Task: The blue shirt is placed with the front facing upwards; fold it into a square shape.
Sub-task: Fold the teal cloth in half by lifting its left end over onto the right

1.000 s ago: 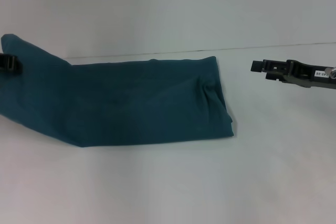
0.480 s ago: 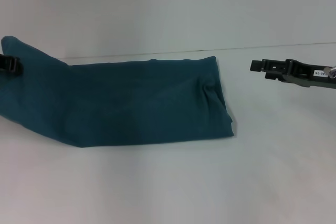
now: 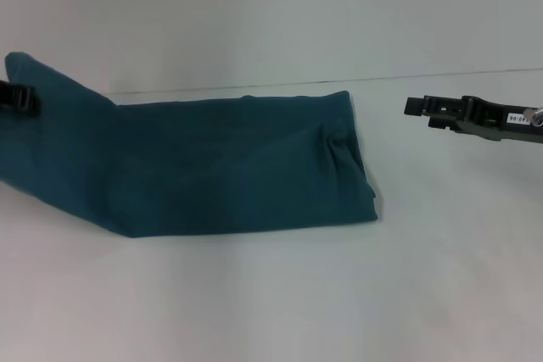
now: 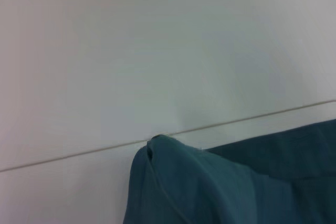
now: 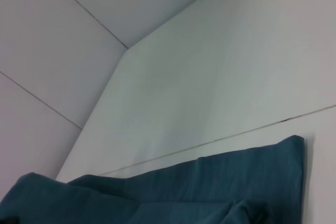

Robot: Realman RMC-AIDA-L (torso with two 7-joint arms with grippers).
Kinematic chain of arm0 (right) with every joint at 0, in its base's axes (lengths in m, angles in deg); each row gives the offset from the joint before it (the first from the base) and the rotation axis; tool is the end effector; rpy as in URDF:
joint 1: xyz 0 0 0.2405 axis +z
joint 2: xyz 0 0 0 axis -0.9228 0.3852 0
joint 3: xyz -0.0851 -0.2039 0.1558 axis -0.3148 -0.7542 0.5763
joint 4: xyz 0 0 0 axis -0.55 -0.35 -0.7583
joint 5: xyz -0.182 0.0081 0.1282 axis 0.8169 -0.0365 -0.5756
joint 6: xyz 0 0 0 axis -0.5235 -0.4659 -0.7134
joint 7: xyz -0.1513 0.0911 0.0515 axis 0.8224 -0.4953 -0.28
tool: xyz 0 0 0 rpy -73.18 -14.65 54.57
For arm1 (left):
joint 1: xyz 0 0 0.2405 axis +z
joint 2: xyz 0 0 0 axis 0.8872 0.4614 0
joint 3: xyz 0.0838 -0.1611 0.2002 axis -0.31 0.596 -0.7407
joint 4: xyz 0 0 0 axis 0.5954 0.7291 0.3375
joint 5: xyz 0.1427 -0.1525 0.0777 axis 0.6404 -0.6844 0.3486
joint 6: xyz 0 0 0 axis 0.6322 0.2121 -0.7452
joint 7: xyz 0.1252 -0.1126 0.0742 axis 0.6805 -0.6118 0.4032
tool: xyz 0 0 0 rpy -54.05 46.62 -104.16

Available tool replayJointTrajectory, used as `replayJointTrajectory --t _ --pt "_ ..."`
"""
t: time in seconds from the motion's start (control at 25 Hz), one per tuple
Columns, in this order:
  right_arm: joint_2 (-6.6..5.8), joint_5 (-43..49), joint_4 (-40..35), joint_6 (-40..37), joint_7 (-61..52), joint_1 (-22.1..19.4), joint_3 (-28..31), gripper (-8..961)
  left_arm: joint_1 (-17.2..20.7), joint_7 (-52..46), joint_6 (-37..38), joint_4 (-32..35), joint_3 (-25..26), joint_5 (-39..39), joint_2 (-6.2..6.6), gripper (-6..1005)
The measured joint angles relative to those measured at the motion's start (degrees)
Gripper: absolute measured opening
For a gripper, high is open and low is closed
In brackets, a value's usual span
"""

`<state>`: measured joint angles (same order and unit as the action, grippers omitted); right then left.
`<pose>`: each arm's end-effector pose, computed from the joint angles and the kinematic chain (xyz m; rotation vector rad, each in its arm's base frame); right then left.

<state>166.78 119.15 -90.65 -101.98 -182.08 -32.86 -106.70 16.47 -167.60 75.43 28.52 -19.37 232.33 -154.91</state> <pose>0.2992 0.4408 0.0245 -2.0829 1.5527 0.7739 -0.2537 0.4990 0.0780 -2.0166 -1.1827 0.0939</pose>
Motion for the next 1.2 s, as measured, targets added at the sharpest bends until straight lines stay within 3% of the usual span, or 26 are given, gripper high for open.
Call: replayJointTrajectory --t 0.2,0.4,0.76,1.2 --pt "0.0 0.0 0.0 0.0 0.0 -0.1 0.0 785 -0.7 -1.7 3.9 5.8 -0.4 1.1 -1.53 137" --pt "0.0 0.0 0.0 0.1 0.0 0.1 0.0 785 -4.2 -5.0 9.4 9.3 -3.5 4.8 -2.85 137" --pt "0.07 0.2 0.0 0.8 0.0 0.0 -0.3 785 -10.8 -11.4 14.0 10.2 -12.8 5.3 -2.76 136" --pt "0.09 0.3 0.6 0.9 0.0 0.1 -0.5 785 -18.8 -16.1 15.8 7.8 -19.4 5.3 -3.0 136"
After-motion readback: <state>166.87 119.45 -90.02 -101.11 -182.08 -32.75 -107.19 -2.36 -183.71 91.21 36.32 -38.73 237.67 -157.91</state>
